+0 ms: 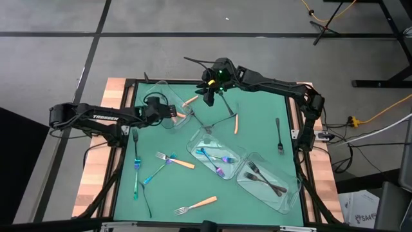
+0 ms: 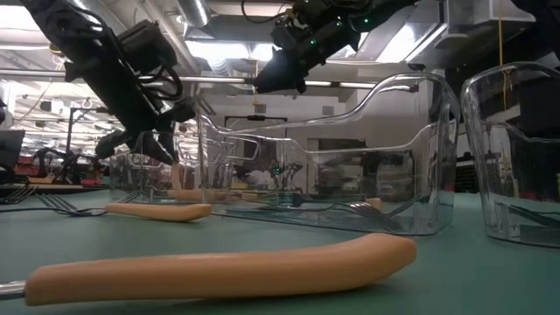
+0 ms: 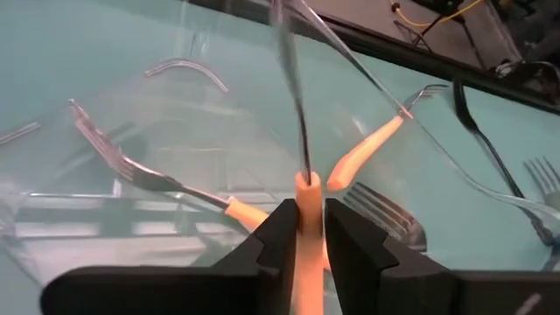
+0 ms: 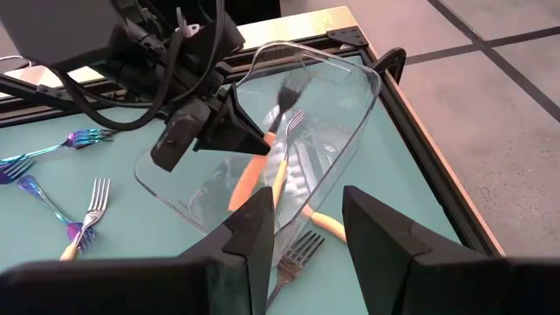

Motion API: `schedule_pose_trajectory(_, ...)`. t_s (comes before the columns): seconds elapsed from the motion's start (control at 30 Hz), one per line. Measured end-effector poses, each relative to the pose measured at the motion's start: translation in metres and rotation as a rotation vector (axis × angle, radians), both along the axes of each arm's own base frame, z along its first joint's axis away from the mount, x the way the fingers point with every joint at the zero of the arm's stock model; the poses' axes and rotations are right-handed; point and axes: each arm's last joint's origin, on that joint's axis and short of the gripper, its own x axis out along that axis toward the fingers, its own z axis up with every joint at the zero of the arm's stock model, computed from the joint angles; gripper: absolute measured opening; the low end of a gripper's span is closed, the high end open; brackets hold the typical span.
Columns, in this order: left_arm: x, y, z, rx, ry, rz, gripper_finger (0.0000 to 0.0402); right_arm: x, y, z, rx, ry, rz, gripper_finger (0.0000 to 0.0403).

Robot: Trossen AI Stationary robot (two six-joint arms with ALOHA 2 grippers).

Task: Sort silverware by color (type)
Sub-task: Put the yellow fork into the top transparent bin, then put the black fork into the bottom transparent bin

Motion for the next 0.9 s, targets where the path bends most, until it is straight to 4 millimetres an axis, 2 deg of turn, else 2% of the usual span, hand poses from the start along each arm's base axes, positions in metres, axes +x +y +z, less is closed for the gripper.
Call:
schedule_pose_trajectory(0.23,0.0,0.0,0.0,-0.004,-0.003,-0.003,0.0077,0.0,0.0,0.0,0.0,0.0,0.0,0.0129)
schedule_pose_trajectory(0.57,0.0,0.0,0.0,-0.003,-0.004,-0.005,0.0074,0.0,0.0,0.0,0.003,0.006,0.0,0.0129)
schedule_pose_trajectory(0.73,-0.001,0.0,0.004,0.022,0.008,-0.036,0.0074,-0.003,0.001,-0.004,0.018,0.053,-0.008,0.0129)
schedule_pose_trajectory(0.9,-0.003,-0.002,0.012,0.066,0.02,-0.081,0.0074,-0.007,-0.001,-0.01,-0.012,0.138,-0.093,0.0129)
